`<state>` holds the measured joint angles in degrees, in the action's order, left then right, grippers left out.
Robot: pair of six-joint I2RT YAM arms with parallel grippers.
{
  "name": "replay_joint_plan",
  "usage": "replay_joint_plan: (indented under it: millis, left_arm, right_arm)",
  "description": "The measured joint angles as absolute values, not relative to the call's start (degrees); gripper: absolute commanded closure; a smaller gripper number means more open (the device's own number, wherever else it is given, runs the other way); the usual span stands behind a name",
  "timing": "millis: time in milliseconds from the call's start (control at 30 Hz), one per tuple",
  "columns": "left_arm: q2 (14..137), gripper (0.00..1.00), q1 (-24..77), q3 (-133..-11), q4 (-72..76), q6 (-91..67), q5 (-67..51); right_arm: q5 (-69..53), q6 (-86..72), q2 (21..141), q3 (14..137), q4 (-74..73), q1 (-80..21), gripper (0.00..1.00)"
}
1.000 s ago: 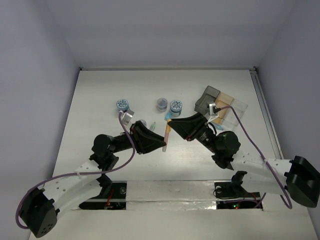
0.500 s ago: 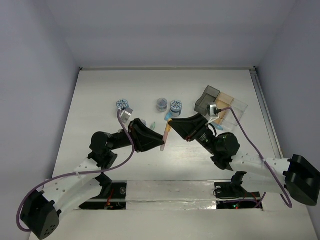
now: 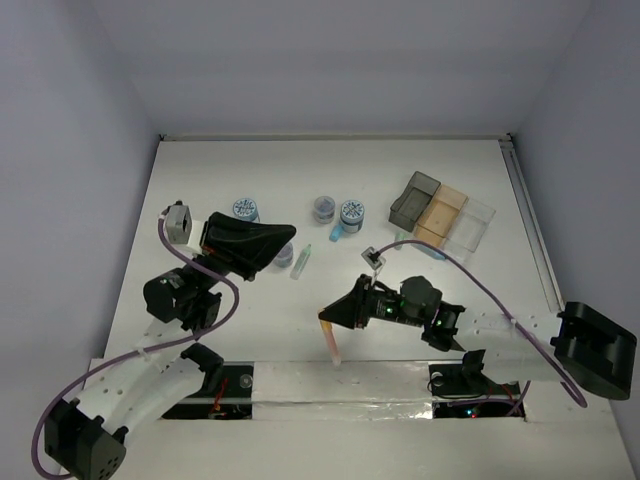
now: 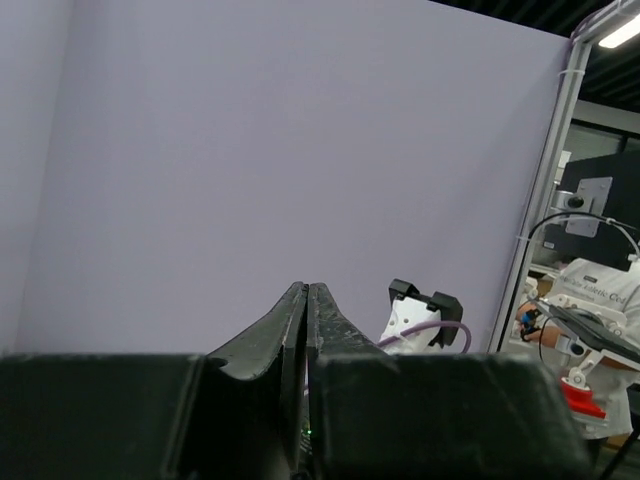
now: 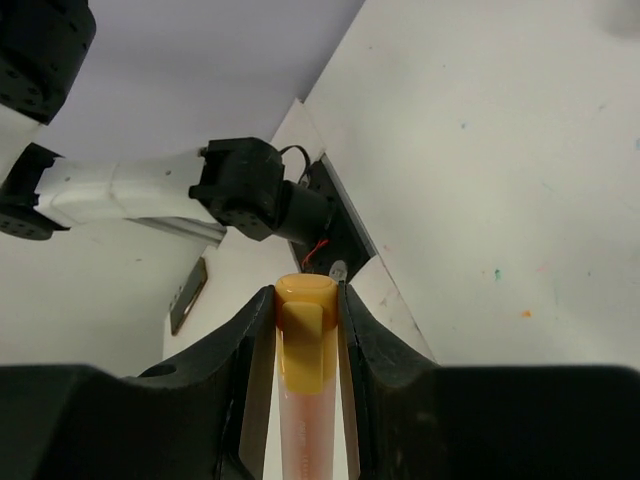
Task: Sort the stationery into containers
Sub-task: Close the pen cap on the pen, then place the pen in the storage box.
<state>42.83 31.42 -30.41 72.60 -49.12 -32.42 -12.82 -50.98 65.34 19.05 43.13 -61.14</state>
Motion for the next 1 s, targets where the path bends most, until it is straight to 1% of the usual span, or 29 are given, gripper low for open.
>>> replay_joint_plan:
  millis: [133,267,333,367,400,433,500,533,600,633,667,767,900,1000]
  left_arm:
    - [41.47,1.00,31.42,-30.41,71.61,-48.14,-31.00]
    - [37.63,0.99,31.42,-30.41,63.92,-44.60,-28.27]
    - [35.40,0.93,31.42,-30.44,58.92,-42.76,-26.79]
    - [34.54,0.87,31.42,-30.35,57.01,-42.17,-26.11]
    - [33.52,0.83,31.42,-29.93,55.27,-41.58,-25.41]
    - [32.45,0.75,31.42,-29.17,53.82,-41.12,-24.82]
    - [31.14,0.68,31.42,-26.74,51.92,-40.60,-23.81]
    - [30.94,0.63,31.42,-25.23,50.76,-40.42,-23.49]
    - [31.31,0.57,31.42,-21.82,48.53,-40.49,-22.94]
    - [31.73,0.57,31.42,-19.68,46.85,-40.53,-22.68]
    - [32.32,0.54,31.42,-17.74,45.84,-40.66,-22.41]
    - [33.76,0.50,31.42,-13.82,42.13,-40.77,-21.63]
    - [34.83,0.49,31.42,-12.10,37.85,-40.21,-19.84]
    - [34.83,0.49,31.42,-11.75,36.73,-39.40,-18.39]
  right_arm:
    - [-11.66,-50.13,63.26,19.53,40.84,-61.14,0.92]
    - [-7.29,-46.48,61.41,24.14,35.22,-60.69,0.92]
    - [-4.38,-44.05,60.12,26.96,31.83,-59.64,0.92]
    - [-3.07,-42.59,59.18,28.38,29.82,-58.11,0.92]
    - [-1.63,-41.34,58.08,29.63,27.92,-56.05,0.92]
    - [-0.01,-39.94,56.84,31.03,25.65,-52.97,0.91]
    - [1.93,-37.67,55.00,33.45,22.20,-45.93,0.91]
    - [3.09,-36.69,54.39,34.81,20.49,-41.93,0.91]
    - [5.89,-34.68,54.33,37.56,17.21,-33.87,0.90]
    - [7.18,-34.00,54.59,38.85,16.01,-30.65,0.90]
    - [9.30,-32.82,55.46,40.51,14.37,-26.72,0.90]
    - [11.51,-31.18,59.64,44.42,12.25,-17.10,0.90]
    - [12.08,-30.70,67.51,47.20,11.51,-6.92,0.89]
    - [12.16,-30.63,73.56,47.99,10.35,-1.32,0.88]
